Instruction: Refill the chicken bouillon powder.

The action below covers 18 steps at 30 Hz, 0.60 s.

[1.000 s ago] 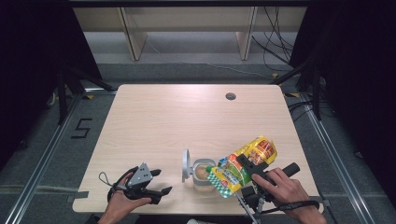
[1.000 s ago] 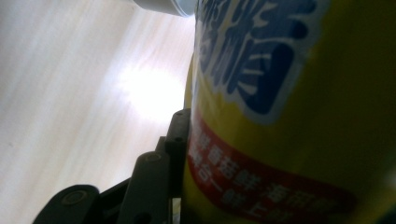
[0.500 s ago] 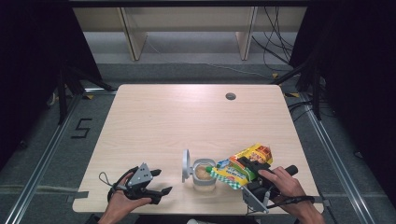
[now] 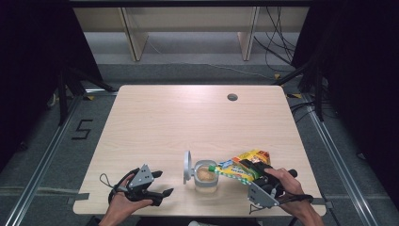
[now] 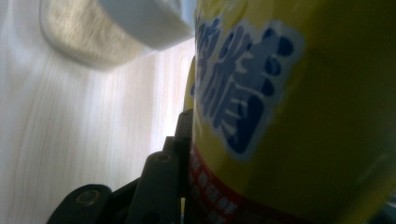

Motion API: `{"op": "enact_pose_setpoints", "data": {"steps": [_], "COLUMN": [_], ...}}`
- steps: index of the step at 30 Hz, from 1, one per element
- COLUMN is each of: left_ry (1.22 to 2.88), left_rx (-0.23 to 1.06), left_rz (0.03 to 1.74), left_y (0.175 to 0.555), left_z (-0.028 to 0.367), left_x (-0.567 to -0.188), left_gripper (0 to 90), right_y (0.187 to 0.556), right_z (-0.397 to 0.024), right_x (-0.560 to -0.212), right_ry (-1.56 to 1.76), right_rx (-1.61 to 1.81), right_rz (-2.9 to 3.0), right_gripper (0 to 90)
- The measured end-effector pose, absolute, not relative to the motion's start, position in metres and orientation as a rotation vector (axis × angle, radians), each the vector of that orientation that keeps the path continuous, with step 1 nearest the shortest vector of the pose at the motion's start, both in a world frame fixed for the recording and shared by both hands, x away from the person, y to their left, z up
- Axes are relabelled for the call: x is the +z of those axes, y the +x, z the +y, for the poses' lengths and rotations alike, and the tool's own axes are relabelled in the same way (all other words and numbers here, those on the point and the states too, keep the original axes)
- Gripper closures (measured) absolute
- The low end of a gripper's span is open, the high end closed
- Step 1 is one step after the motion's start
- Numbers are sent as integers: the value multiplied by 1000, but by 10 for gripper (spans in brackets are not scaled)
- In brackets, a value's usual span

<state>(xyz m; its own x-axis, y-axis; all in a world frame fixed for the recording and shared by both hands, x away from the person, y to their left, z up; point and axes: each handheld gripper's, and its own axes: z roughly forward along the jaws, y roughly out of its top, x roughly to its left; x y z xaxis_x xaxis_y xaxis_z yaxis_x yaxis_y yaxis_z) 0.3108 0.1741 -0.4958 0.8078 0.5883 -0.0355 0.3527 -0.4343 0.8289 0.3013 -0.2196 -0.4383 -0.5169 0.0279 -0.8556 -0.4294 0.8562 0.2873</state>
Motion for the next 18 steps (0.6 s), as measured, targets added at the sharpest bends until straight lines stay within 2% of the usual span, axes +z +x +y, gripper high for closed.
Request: {"op": "enact_pose_setpoints", "data": {"steps": [18], "left_ry": [2056], "left_rx": [315], "left_rz": [715], "left_y": [310], "left_z": [174], "left_x": [-496], "left_gripper": [252], "right_y": [341], "right_z": [-238], "right_x": [-450], "right_ry": [177], "right_rx": [1095], "right_rz": [2046], "right_gripper": [765]}}
